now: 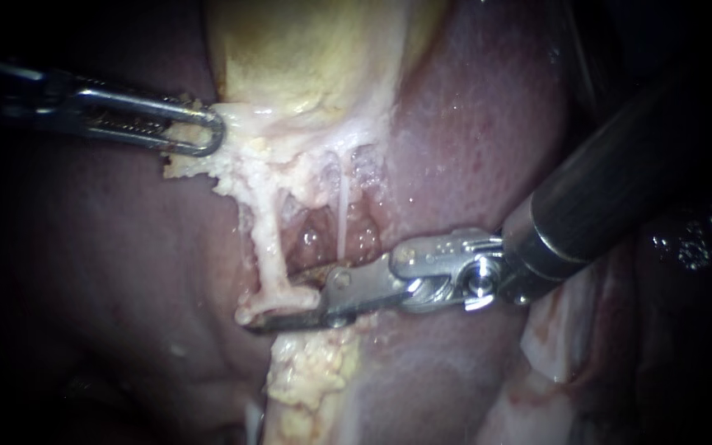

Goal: Clipping second clip left tube

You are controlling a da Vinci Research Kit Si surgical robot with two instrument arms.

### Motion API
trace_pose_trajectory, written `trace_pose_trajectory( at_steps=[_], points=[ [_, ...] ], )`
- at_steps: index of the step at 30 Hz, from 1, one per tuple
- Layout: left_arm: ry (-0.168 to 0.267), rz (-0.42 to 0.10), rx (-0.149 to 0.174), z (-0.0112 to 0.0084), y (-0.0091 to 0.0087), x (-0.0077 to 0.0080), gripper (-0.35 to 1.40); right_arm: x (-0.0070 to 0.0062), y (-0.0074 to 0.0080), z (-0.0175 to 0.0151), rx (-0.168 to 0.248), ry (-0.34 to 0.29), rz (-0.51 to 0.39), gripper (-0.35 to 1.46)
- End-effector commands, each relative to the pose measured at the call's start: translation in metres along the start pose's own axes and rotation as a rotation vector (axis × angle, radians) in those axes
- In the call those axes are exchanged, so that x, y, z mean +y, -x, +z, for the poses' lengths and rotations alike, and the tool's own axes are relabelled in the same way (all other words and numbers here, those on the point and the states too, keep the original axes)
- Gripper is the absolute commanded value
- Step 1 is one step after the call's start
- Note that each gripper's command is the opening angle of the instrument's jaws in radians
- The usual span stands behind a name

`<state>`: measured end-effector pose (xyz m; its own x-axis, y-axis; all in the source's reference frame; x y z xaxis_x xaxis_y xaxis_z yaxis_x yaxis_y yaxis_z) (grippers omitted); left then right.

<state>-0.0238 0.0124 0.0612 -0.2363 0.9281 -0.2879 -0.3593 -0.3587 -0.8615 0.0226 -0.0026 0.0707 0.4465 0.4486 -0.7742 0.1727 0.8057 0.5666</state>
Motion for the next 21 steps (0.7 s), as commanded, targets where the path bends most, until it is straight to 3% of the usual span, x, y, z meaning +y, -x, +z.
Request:
trace_pose_trajectory(
  at_steps=[1,3,6,8,14,21],
  points=[
    [0.0,0.0,0.0,0.0,0.0,0.0,-0.35,0.0,0.0,0.0,0.0,0.0,0.0,0.14],
    [0.001,0.0,0.0,0.0,0.0,0.0,-0.35,0.0,0.0,0.0,0.012,-0.001,0.0,0.34],
    [0.001,0.0,0.0,-0.0001,0.0,0.0,-0.35,0.0002,0.0002,-0.0001,0.059,-0.004,-0.007,0.48],
    [0.001,0.0,0.0,-0.0001,0.0,0.0,-0.35,0.0004,0.0003,-0.0002,0.091,-0.007,-0.008,0.49],
    [0.001,0.001,0.0,-0.0001,0.0001,-0.0001,-0.35,0.0006,0.0011,-0.0016,0.1,-0.014,-0.01,0.49],
    [0.001,0.001,0.0,-0.0001,0.0001,-0.0001,-0.35,0.0012,0.0013,-0.0044,0.153,-0.031,-0.007,0.5]
  ],
)
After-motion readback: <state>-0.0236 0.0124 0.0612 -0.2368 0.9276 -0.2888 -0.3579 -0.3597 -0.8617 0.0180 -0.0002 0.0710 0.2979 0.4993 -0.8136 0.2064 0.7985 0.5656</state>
